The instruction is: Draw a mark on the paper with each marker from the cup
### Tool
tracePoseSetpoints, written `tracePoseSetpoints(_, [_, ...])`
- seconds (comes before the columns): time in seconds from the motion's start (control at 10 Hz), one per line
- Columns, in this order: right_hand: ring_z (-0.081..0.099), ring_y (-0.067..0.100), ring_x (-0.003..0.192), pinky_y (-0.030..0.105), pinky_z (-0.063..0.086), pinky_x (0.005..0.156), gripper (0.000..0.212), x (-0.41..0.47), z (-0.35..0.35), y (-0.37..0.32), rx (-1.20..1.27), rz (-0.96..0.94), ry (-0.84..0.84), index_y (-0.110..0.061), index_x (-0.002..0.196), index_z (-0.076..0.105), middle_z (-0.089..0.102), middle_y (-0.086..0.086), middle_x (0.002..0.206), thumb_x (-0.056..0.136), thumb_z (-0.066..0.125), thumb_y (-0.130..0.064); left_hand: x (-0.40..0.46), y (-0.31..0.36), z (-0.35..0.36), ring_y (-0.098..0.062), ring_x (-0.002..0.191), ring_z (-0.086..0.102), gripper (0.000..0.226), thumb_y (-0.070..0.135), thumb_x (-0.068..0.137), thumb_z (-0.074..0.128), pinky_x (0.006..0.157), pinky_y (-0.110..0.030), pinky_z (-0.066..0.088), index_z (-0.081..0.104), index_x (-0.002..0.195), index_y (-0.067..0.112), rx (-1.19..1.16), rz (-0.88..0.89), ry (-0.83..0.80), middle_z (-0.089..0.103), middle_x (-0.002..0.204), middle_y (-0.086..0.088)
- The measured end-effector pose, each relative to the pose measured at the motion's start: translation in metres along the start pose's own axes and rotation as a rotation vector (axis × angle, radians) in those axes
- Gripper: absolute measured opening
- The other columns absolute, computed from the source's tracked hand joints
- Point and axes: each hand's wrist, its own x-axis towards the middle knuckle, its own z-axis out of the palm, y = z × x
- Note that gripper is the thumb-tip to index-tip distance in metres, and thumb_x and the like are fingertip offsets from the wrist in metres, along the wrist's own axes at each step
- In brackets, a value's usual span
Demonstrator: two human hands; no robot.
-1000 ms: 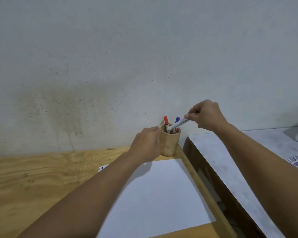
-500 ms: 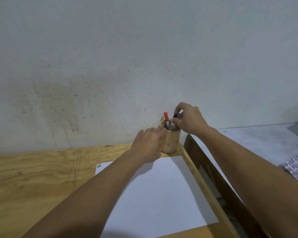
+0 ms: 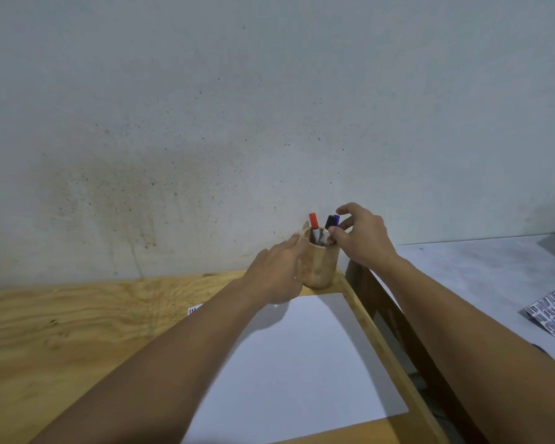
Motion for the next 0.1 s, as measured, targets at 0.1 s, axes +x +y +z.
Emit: tracePoseSetpoints(0.1, [0.062, 0.016, 0.083, 0.029, 0.051, 0.074, 0.043, -0.0165, -0.0121, 0.0051, 0.031, 0.013, 0.008, -0.020, 0.125, 0.058, 0.070, 0.001, 0.103, 0.087, 0.071, -0.033, -0.0172, -0.0054, -0.0076, -0.023, 0.144, 0.023, 0.074, 0.014, 0.085, 0.058, 0.115, -0.041, 0.026, 0.021, 0.148, 0.026, -0.056, -0.046, 0.033, 0.015, 0.161, -0.002])
